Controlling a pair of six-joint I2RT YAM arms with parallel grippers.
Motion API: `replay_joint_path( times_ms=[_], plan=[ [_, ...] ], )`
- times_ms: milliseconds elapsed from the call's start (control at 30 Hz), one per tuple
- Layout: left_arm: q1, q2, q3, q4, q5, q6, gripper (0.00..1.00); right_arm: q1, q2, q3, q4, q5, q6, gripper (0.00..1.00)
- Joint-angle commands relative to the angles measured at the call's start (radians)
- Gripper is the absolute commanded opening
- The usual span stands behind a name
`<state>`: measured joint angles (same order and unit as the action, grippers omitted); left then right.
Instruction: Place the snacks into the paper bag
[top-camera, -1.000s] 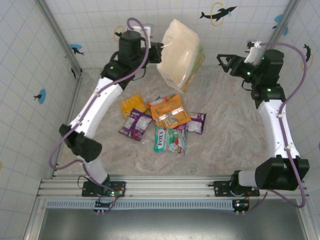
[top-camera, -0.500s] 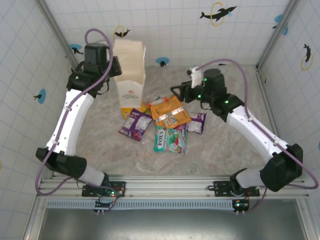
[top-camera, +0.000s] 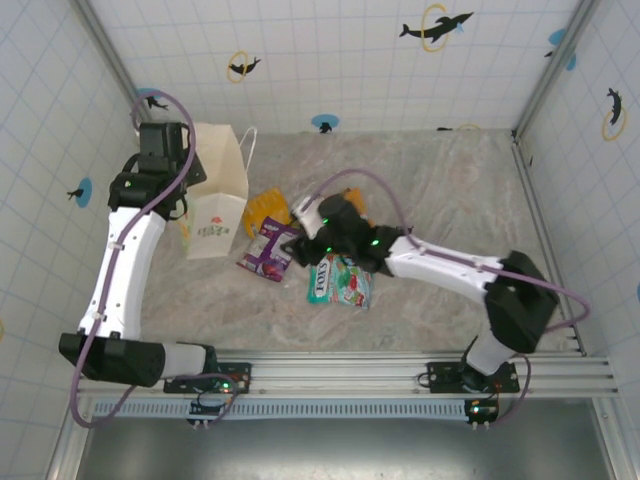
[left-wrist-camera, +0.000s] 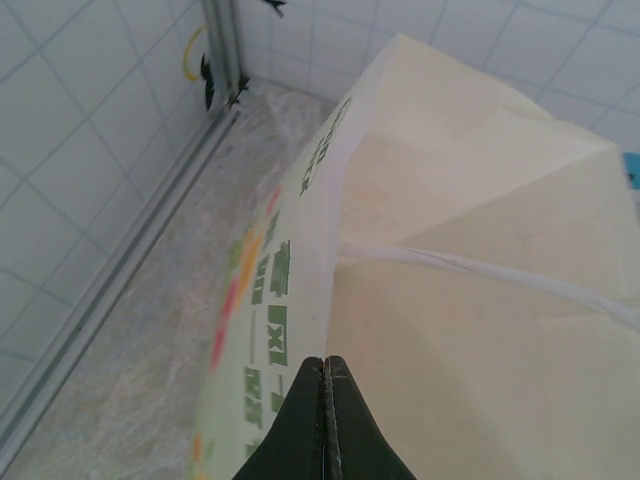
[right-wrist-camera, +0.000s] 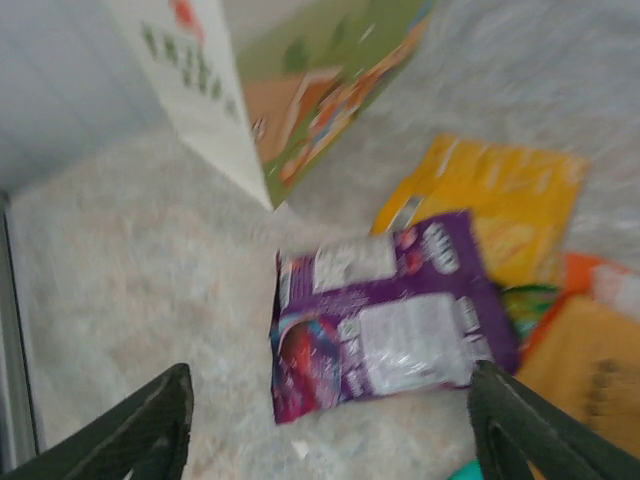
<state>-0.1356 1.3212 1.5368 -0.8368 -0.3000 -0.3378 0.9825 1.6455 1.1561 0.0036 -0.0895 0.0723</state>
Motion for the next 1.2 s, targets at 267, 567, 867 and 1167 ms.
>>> replay_joint_path(
  times_ms=[267, 567, 867, 1167],
  plan=[
    [0.079, -0.069, -0.122, 0.050, 0.089, -0.010, 0.00, 0.028, 0.330, 0.202, 0.004, 0.069, 0.062, 0.83],
    [0.080, -0.075, -0.164, 0.097, 0.188, -0.029, 0.00, -0.072, 0.420, 0.267, -0.065, -0.015, 0.213, 0.82],
    [0.080, -0.076, -0.170, 0.109, 0.204, -0.021, 0.00, -0.098, 0.256, 0.020, 0.130, -0.070, 0.560, 0.79],
    [0.081, -0.085, -0.168, 0.117, 0.237, -0.019, 0.00, -0.064, 0.278, -0.146, 0.395, -0.042, 0.899, 0.75]
  ],
)
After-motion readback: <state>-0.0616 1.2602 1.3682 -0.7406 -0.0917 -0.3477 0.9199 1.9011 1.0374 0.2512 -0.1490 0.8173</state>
